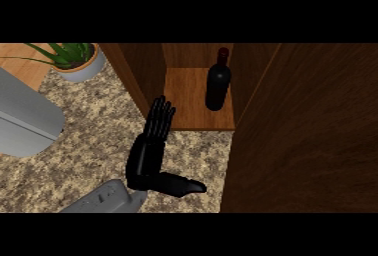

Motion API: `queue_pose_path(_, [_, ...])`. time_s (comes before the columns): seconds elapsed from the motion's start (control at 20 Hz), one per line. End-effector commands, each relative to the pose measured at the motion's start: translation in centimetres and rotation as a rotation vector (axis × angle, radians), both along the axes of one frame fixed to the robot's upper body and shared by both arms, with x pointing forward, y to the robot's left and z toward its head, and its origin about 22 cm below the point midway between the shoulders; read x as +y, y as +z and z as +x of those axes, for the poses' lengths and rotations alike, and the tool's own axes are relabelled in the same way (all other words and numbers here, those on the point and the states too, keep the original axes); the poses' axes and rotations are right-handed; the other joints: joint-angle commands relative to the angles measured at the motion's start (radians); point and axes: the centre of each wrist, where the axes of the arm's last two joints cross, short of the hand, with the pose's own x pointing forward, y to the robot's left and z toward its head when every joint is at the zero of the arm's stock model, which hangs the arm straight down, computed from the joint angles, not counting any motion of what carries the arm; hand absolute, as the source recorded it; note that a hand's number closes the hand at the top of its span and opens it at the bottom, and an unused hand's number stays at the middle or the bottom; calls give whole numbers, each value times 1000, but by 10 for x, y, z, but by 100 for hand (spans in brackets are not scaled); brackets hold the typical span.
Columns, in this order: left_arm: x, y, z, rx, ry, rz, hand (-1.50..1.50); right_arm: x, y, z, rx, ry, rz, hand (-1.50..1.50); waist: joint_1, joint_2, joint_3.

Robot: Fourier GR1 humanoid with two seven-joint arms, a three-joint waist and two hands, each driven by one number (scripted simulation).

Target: Pick up the wine, place it into the cabinet and close the cabinet

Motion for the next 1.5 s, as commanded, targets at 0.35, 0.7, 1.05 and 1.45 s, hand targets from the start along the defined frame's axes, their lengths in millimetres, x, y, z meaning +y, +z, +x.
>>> queue_pose_path(0.35, [71, 25, -50, -40, -101, 2, 150, 3, 1, -23, -24, 241, -146, 150, 1, -1, 0])
queue_pose_path(0.7, [115, 33, -74, -26, -87, -7, 150, 23, 9, -49, 9, 381, -65, 150, -1, -4, -1])
queue_pose_path(1.05, [164, 42, -88, -36, -3, -12, -150, 68, 14, -56, 52, 537, -80, 150, 7, -5, -3])
queue_pose_path(1.45, [211, 45, -108, -13, 64, -51, -150, 131, 7, -63, 117, 667, -172, 150, 32, -14, -5])
